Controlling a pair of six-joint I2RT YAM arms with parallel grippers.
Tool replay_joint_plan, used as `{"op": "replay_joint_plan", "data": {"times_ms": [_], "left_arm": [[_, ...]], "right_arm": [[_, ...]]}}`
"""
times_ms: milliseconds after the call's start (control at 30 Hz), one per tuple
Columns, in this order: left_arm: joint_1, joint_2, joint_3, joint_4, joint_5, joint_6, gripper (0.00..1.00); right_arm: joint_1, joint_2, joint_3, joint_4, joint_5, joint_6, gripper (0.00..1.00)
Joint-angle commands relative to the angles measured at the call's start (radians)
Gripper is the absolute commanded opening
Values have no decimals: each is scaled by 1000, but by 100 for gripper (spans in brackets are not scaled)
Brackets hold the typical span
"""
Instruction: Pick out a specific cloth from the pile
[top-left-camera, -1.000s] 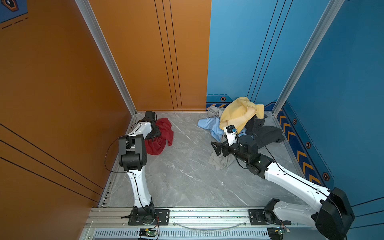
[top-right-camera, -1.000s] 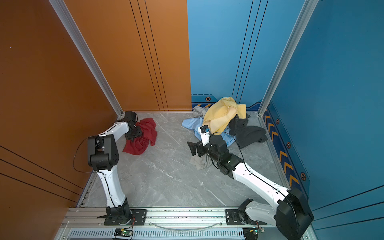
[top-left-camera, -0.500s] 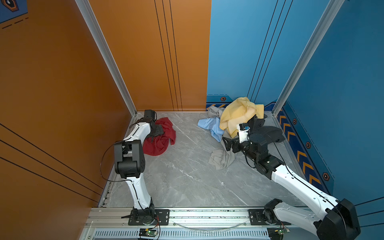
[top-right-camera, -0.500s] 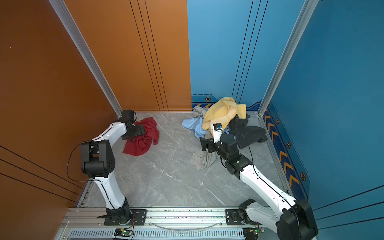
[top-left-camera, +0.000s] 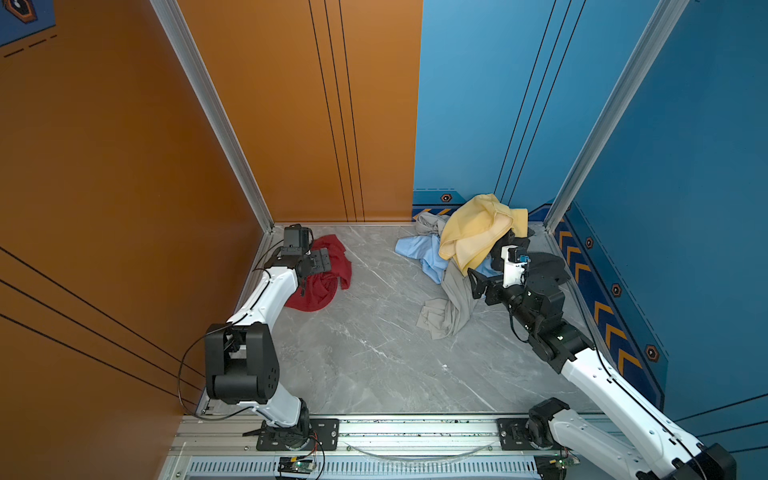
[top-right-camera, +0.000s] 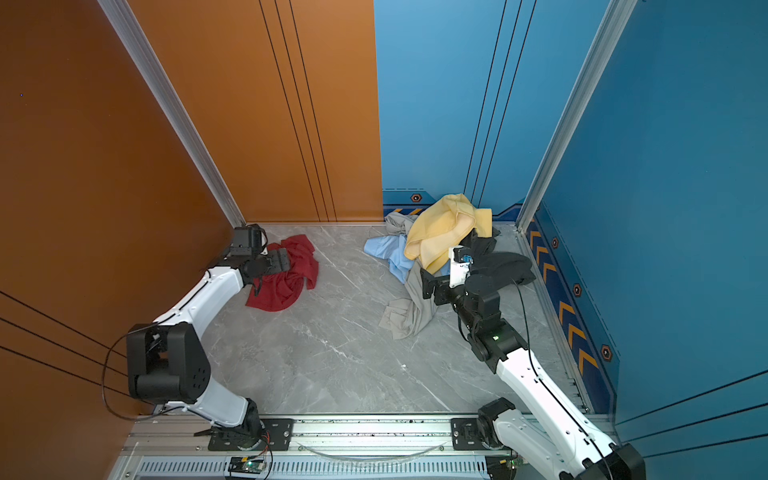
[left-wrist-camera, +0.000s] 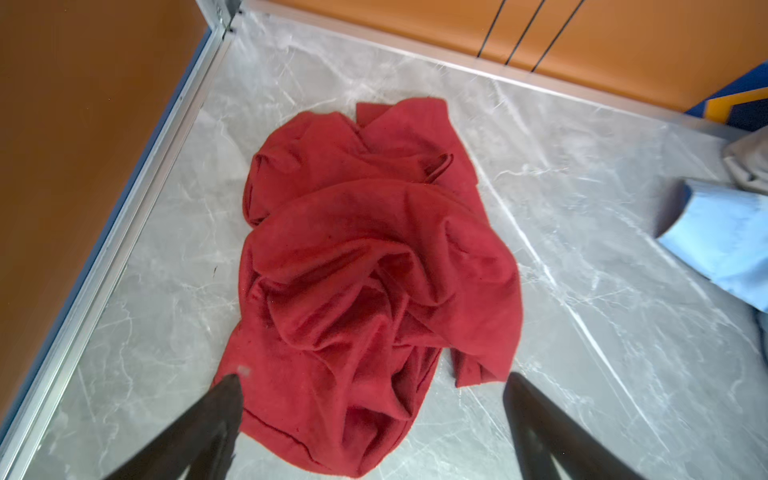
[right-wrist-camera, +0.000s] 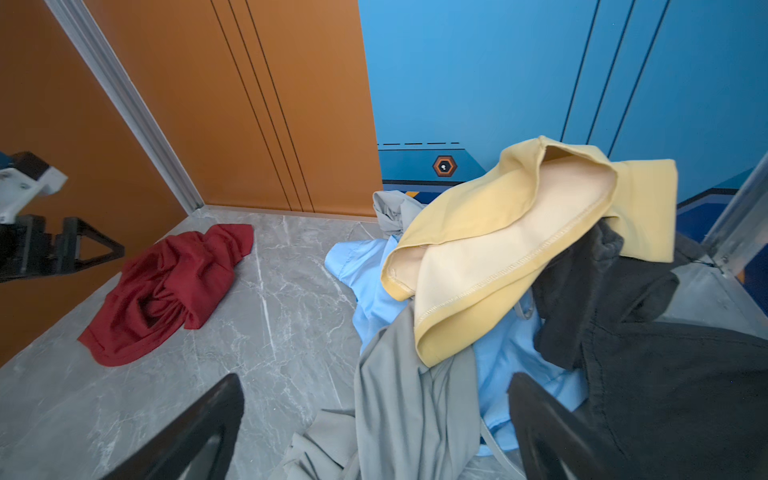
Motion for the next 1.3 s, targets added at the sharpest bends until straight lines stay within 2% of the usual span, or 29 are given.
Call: {"op": "replay_joint_plan", "data": {"times_ms": [0, 233, 367, 467, 667, 833, 967, 1167, 1267], "left_arm": [[-15, -107, -138, 201, 28, 64, 98], [-20, -295, -462, 541, 39, 133, 98], [-20, -324, -574, 645, 89, 184, 98], [-23, -311, -641, 743, 81, 198, 98], [-13, -235, -709, 868, 54, 240, 98], [26, -148, -733, 988, 82, 208, 98], [34, -102, -736, 1043, 91, 193, 98], [-13, -79, -776, 1135, 54, 236, 98], [-33, -68, -793, 1170, 19, 251, 98]], "right_arm": [[-45, 1, -35, 55, 36, -18, 100], [-106, 11, -95, 126, 90, -66, 100], [-151, 36, -136, 203, 101, -72, 100], [-182, 60, -164, 237, 101, -89, 100], [-256, 61, -253, 321, 88, -103, 100], [-348, 127, -338, 470, 64, -92, 100], [-381, 184, -354, 532, 48, -87, 100], [-389, 309, -371, 667, 49, -93, 100], [-424, 362, -362, 681, 10, -45, 100]]}}
